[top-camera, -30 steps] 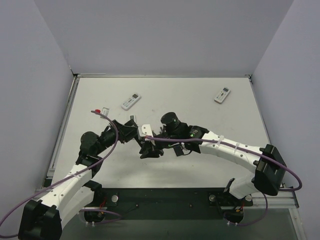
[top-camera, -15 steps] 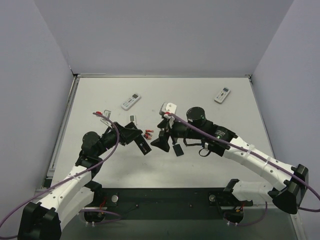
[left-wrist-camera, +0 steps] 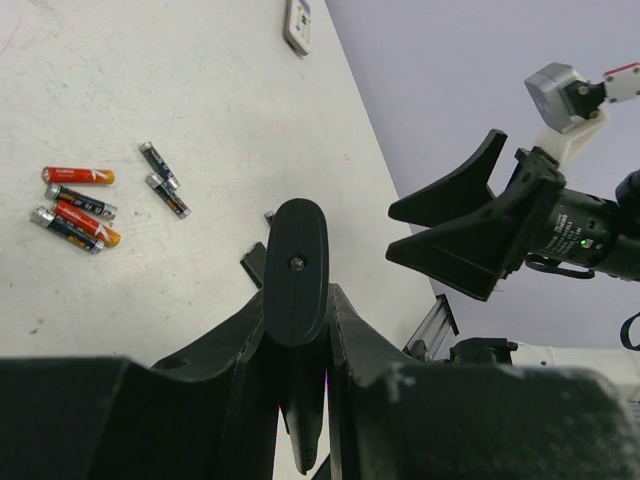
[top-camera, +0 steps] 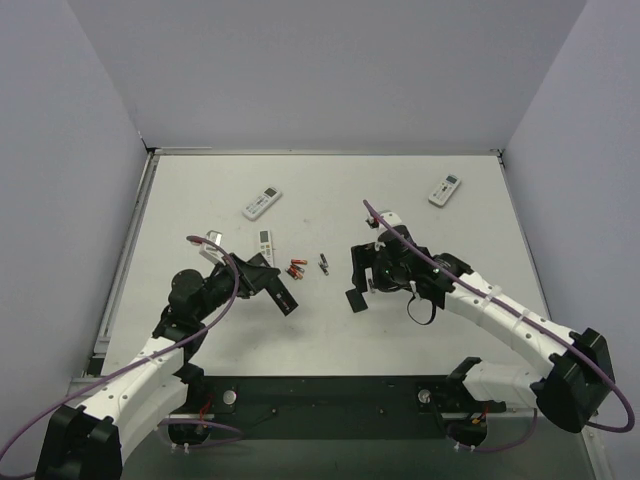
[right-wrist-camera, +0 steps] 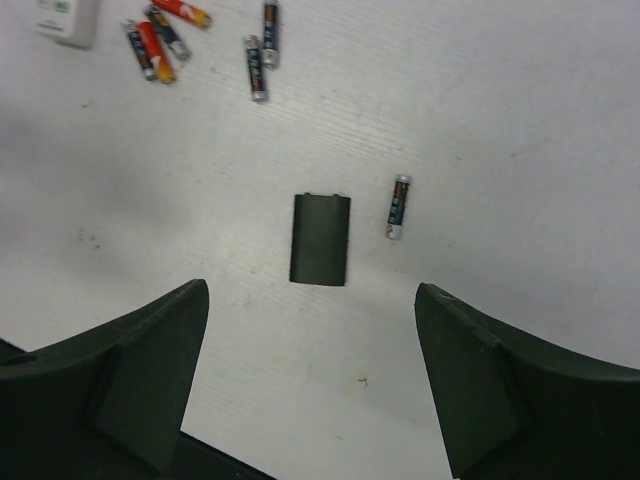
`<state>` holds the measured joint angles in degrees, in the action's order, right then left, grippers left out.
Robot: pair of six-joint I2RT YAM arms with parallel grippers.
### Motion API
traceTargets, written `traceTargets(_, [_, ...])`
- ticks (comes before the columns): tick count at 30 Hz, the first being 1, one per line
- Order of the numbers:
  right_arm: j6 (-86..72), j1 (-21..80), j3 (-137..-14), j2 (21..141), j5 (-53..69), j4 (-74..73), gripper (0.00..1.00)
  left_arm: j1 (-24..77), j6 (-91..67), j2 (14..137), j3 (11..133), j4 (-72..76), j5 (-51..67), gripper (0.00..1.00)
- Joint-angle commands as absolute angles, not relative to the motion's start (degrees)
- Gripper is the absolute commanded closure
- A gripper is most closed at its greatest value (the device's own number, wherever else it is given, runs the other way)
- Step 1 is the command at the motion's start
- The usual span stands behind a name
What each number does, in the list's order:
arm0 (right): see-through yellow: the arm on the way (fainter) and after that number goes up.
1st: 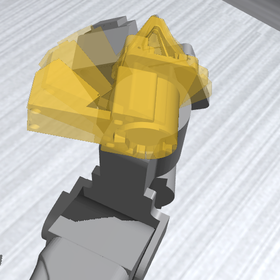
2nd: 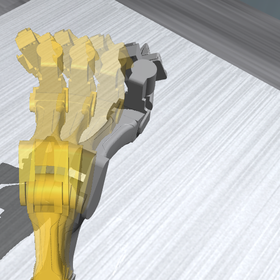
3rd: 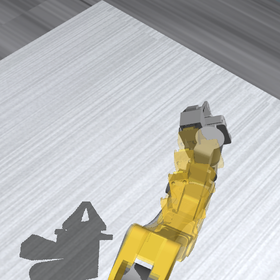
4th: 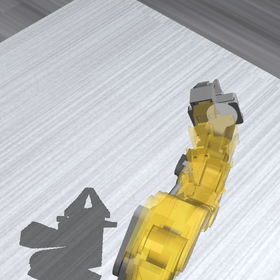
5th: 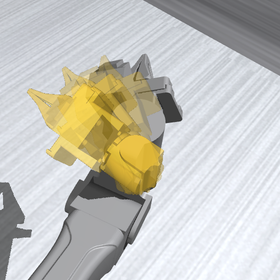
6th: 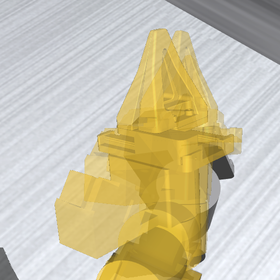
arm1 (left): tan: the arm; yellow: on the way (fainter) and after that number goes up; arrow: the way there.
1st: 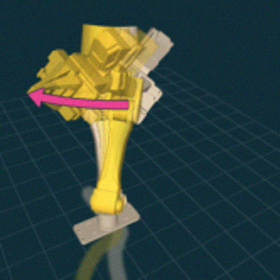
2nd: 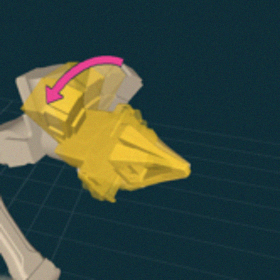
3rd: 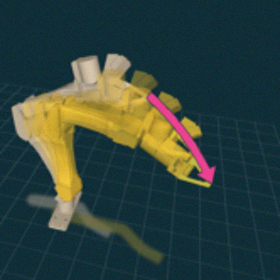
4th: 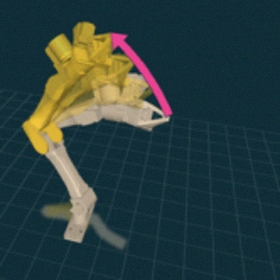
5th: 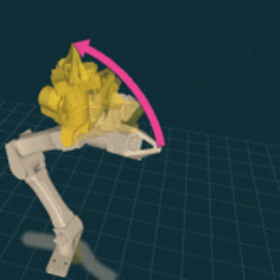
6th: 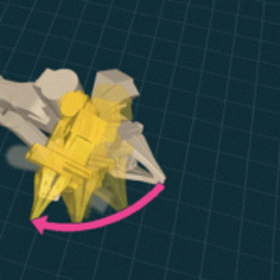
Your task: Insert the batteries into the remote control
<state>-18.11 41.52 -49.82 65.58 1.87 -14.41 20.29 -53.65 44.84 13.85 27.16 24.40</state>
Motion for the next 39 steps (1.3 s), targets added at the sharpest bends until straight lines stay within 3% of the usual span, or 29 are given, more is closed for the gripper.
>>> traceTargets(1, [-25.31, 39.38, -48.60, 70.47, -4.75, -18.11, 0.24, 20.74, -56.07, 44.56, 12.75, 29.71, 21.36, 1.00])
traceTargets(12, [-26.37, 38.41, -51.41, 84.89, -5.00, -13.36, 0.64, 21.09, -58.71, 43.86, 10.99, 29.62, 20.13, 1.00])
traceTargets(18, [-25.84, 38.06, -53.09, 90.70, -6.05, -13.27, 0.75, 21.09, -58.80, 43.59, 11.25, 29.09, 20.39, 1.00])
traceTargets(35, [-25.40, 36.83, -52.21, 95.27, -6.59, -13.45, 0.79, 21.18, -58.89, 43.59, 11.60, 29.00, 20.74, 1.00])
traceTargets(39, [-25.14, 36.74, -51.59, 95.10, -5.71, -13.10, 0.90, 21.09, -59.24, 43.77, 11.51, 29.18, 20.74, 1.00])
